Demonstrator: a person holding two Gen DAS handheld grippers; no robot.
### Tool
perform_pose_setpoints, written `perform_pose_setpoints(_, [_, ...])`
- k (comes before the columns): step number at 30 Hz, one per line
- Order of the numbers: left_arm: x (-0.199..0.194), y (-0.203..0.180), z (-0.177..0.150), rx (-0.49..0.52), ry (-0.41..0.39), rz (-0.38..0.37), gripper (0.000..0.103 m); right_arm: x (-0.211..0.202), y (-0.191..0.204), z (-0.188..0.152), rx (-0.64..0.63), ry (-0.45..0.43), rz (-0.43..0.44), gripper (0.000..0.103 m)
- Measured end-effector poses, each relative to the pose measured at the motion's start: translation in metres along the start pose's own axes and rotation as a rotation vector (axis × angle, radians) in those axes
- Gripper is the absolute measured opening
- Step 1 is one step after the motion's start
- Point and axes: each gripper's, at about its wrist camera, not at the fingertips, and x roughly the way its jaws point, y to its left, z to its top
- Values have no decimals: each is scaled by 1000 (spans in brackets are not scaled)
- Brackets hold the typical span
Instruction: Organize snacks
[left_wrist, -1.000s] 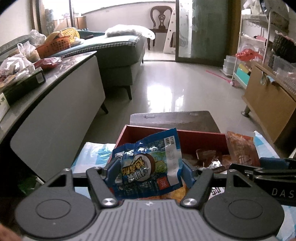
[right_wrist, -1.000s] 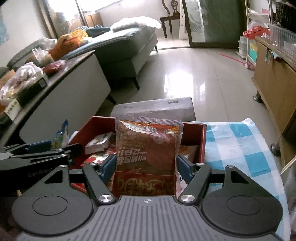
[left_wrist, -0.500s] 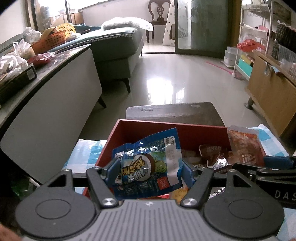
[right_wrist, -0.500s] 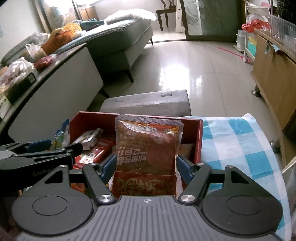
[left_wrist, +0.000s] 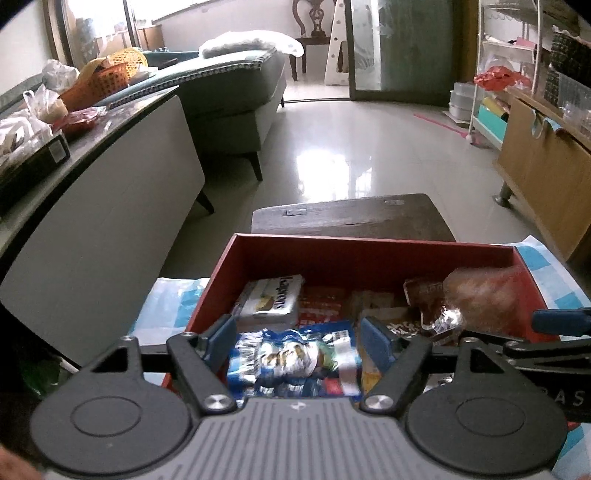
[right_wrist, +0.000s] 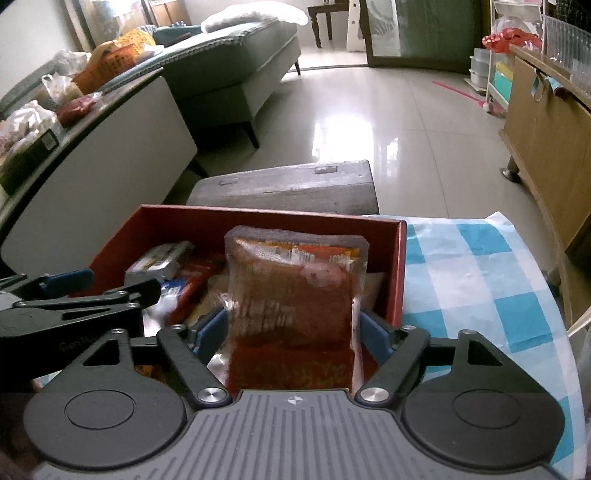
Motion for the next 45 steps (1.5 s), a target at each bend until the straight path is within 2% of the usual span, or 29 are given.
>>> perform_pose_setpoints(13, [-22,12,-3,-33,-4,-9,69,-17,-1,-3,11,-22,-9,88])
perform_pose_setpoints(18, [-38,15,-9,-27,-13,-9,70,-34,3,-8,13,-44,-7,92])
perform_pose_setpoints(36, [-99,37,-62,-51,-4,-44,70,-100,38,-52,-16,-106,7,94])
perform_pose_setpoints(45, [-118,46,-84,-66,5,-51,70,-119,55,-77,-22,-110,14,96])
